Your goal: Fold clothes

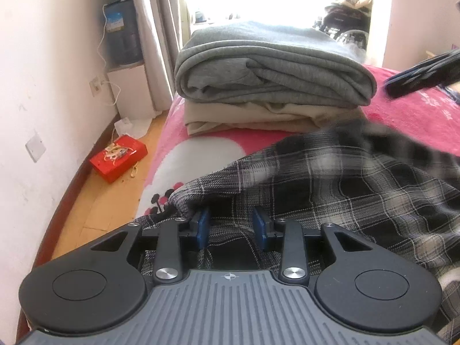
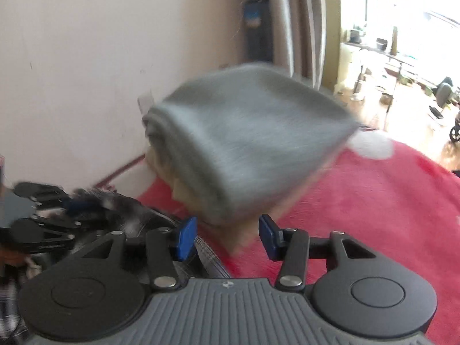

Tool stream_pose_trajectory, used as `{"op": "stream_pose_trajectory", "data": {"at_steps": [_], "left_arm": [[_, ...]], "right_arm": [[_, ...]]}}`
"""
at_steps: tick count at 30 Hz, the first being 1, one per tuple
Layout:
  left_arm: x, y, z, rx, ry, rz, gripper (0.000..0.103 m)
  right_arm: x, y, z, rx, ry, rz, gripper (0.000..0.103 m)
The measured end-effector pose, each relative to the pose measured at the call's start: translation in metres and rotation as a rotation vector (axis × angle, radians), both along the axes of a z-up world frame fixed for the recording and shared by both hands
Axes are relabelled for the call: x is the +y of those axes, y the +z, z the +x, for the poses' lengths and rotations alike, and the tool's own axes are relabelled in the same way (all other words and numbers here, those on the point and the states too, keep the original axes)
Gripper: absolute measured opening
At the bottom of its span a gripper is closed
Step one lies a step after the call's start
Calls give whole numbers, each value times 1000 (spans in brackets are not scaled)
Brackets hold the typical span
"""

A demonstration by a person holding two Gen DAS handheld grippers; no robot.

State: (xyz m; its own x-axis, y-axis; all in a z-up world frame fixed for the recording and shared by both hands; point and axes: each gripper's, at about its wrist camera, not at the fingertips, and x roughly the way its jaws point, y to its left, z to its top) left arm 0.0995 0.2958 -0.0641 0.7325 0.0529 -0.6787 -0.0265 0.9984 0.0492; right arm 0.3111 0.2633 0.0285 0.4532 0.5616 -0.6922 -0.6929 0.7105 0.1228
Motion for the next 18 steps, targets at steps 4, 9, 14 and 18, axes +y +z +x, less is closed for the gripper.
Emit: {"op": "stream_pose_trajectory", "data": {"at_steps": [4, 9, 14, 18], "left_arm": [[-1, 0, 1, 2, -2, 7, 33], [-2, -1, 1, 4, -2, 15, 33], [-5, 0, 2, 7, 0, 35, 33], [-7, 0, 1, 4, 2, 52, 33]], "right_arm": [[-45, 4, -18, 20, 14, -67, 51], [-80, -18, -46, 43, 43, -208, 50], [-90, -47, -54, 76, 35, -347, 25], [-96, -29, -54, -32, -29, -352, 4]]}}
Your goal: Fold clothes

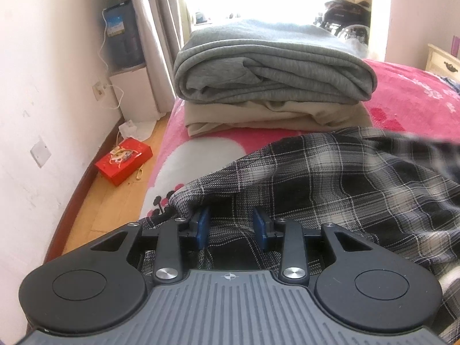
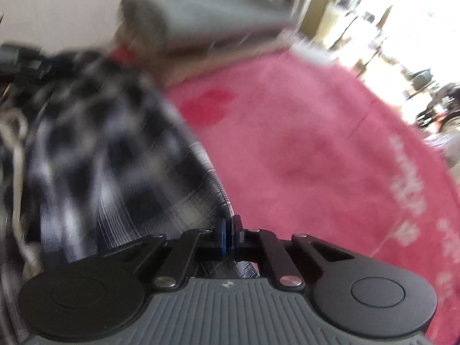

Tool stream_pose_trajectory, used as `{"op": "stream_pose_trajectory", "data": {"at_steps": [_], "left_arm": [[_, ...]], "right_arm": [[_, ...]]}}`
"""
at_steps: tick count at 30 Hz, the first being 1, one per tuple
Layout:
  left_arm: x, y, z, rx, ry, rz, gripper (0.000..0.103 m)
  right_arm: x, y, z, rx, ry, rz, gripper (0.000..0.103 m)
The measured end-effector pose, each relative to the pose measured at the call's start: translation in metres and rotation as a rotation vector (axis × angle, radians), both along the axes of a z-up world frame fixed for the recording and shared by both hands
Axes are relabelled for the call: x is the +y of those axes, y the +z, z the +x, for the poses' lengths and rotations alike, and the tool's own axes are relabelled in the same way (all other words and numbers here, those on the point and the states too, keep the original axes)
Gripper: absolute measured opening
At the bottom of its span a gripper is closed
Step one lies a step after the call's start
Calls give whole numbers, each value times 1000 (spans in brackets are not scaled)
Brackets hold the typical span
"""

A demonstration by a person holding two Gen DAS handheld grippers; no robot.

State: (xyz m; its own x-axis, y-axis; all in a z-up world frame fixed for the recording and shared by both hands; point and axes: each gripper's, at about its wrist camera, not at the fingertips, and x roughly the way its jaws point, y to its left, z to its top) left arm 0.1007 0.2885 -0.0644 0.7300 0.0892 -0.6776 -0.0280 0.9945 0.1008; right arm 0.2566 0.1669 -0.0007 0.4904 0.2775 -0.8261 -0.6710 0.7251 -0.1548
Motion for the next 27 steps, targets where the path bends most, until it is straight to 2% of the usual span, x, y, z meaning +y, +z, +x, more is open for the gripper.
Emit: {"op": "stream_pose_trajectory", "data": {"at_steps": [4, 8, 12, 15, 17, 18, 19, 20, 22, 27], "left_arm": [[-1, 1, 1, 0, -5, 19, 33], [-4, 1, 2, 0, -8, 41, 34], [-6, 0, 2, -2, -15, 60, 34], [-6, 0, 2, 1, -15, 61, 34], [-5, 2, 3, 8, -15, 48, 34], [-4, 3, 3, 13, -13, 35, 34], [-2, 4, 4, 19, -8, 13, 35], [0, 5, 5, 25, -3, -10, 37], [4, 8, 6, 35, 14, -66, 40], [10, 16, 5, 44, 46, -171, 48]], "right_arm": [[-6, 18, 0, -118, -45, -5, 4], [10, 5, 15, -180, -58, -69, 4], [-8, 4, 32, -98, -142, 30, 6], [-22, 4, 46, -35, -205, 105, 11], [-31, 4, 55, 7, -247, 156, 31], [-35, 4, 59, 29, -268, 181, 49], [-40, 4, 64, 50, -289, 206, 59], [-44, 4, 68, 71, -310, 231, 62], [-85, 21, 61, 86, -408, 330, 68], [-188, 65, 44, 122, -657, 581, 69]]}}
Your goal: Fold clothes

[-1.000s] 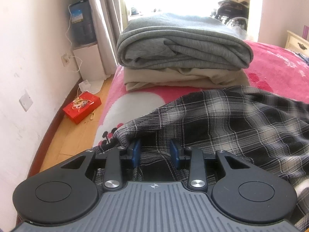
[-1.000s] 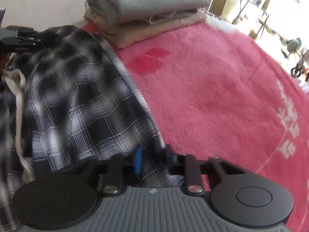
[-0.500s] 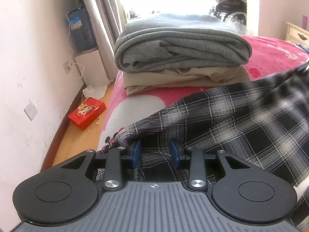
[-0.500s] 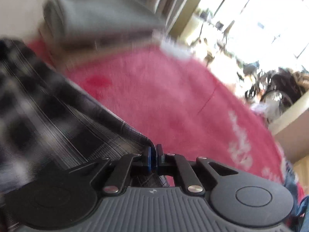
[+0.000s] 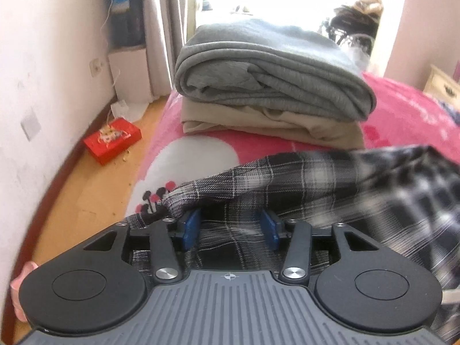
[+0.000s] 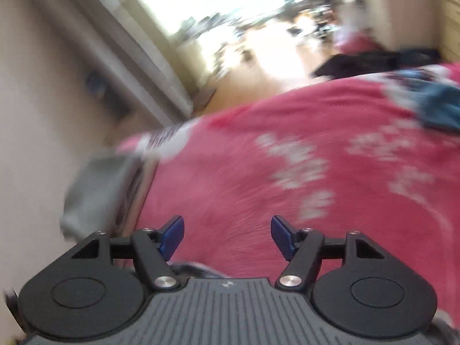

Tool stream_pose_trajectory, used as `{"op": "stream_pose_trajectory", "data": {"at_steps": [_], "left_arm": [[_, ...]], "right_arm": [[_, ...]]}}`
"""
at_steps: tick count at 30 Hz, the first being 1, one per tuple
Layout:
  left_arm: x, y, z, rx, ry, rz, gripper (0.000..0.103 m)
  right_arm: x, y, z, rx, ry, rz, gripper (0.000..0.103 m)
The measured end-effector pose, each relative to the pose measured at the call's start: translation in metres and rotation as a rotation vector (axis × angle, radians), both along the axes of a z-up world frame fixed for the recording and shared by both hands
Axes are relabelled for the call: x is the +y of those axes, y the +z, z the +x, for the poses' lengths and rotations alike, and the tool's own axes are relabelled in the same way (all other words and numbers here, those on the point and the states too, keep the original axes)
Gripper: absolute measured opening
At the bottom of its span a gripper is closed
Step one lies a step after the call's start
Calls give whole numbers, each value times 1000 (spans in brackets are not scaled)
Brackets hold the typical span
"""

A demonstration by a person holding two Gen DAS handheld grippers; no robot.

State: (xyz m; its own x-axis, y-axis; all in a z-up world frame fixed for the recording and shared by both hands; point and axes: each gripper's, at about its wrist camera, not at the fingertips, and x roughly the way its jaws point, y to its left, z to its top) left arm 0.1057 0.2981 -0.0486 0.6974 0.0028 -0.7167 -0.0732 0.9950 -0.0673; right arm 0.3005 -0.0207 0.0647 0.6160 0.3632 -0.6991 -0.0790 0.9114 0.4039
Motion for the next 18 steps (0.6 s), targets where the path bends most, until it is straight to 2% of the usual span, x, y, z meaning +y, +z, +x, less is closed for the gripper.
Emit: {"op": "stream_pose_trajectory", "data": {"at_steps": [1, 5, 15, 17, 18], "left_arm": [[0, 1, -1, 1, 6, -14, 49], [1, 5, -2, 12, 32, -37, 50], [-14, 2, -2, 54, 47, 53, 50], [-17, -2, -1, 62, 50, 70, 50], [-18, -4, 0, 63, 52, 78, 50]], "right_arm": [[-21, 9, -4, 5, -51, 49, 69], [-68, 6, -49, 2, -104, -100, 69], [-68, -68, -75, 56, 119, -563, 62], [-68, -83, -80, 67, 165, -656, 56], [-68, -91, -77, 101, 175, -687, 47]]}}
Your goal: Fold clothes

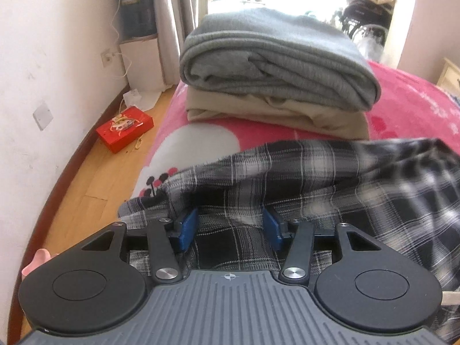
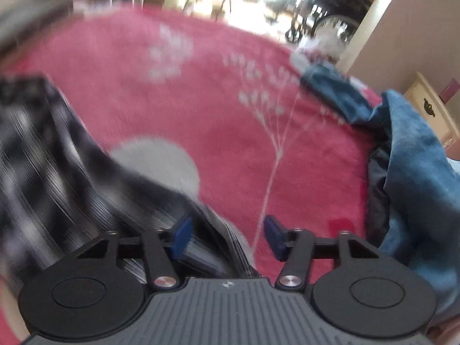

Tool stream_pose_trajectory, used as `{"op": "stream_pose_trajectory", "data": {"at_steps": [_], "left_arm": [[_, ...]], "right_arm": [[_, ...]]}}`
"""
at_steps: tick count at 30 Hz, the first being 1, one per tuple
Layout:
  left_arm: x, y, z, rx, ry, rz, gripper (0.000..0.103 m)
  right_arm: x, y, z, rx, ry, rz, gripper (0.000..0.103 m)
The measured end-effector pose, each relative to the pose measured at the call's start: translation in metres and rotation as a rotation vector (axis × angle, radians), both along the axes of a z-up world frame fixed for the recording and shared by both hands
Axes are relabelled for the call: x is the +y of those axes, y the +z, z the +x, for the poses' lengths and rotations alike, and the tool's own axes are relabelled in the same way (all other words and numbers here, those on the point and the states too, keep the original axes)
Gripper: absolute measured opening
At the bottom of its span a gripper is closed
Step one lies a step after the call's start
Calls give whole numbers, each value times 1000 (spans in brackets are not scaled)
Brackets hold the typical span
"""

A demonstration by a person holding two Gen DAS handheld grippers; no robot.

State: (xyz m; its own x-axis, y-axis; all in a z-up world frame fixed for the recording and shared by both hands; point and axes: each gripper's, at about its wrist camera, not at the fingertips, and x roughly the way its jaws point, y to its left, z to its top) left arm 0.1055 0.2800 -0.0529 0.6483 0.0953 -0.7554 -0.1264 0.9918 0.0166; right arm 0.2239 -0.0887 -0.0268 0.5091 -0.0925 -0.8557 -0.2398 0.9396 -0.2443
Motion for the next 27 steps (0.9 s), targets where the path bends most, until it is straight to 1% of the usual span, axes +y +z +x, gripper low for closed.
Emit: {"op": "stream_pose_trajectory", "data": {"at_steps": [1, 2, 3, 4, 7, 9, 11, 16, 21, 22, 23, 24, 26, 27], "left_arm": [[-1, -2, 0, 0, 2, 7, 50], [-2, -4, 1, -3, 2, 15, 51], [-3, -5, 2, -6, 2, 24, 51], [-4, -5, 2, -9, -1, 37, 51], [-11, -6, 4, -14, -20, 97, 52], [-17, -7, 5, -19, -35, 142, 52], [-21, -7, 6, -24, -49, 183, 52], [-29, -8, 7, -29, -69, 238, 52], [-31, -6, 8, -23, -79, 255, 52], [-31, -6, 8, -21, -81, 257, 52], [-31, -6, 9, -19, -82, 257, 52], [-31, -6, 9, -17, -83, 255, 52], [-29, -5, 10, -12, -83, 246, 52], [-28, -4, 10, -8, -80, 234, 52]], "right_arm": [[0, -7, 3, 23, 1, -24, 28], [-1, -6, 3, 6, -6, -23, 17], [-2, -5, 3, -14, -14, -20, 4], [-3, -3, 3, -34, -21, -17, 3], [-12, 8, 7, -118, -71, -1, 3], [-22, 15, 17, -141, -116, 2, 3], [-28, 18, 27, -155, -137, -18, 3], [-32, 1, 58, -130, -180, -27, 3], [-35, -16, 88, -104, -224, -36, 4], [-36, -20, 94, -98, -233, -38, 6], [-39, -28, 99, -65, -252, -26, 6], [-40, -28, 100, -72, -260, -24, 7], [-43, -18, 100, -72, -262, -26, 24], [-45, -12, 98, -73, -260, -23, 45]]}}
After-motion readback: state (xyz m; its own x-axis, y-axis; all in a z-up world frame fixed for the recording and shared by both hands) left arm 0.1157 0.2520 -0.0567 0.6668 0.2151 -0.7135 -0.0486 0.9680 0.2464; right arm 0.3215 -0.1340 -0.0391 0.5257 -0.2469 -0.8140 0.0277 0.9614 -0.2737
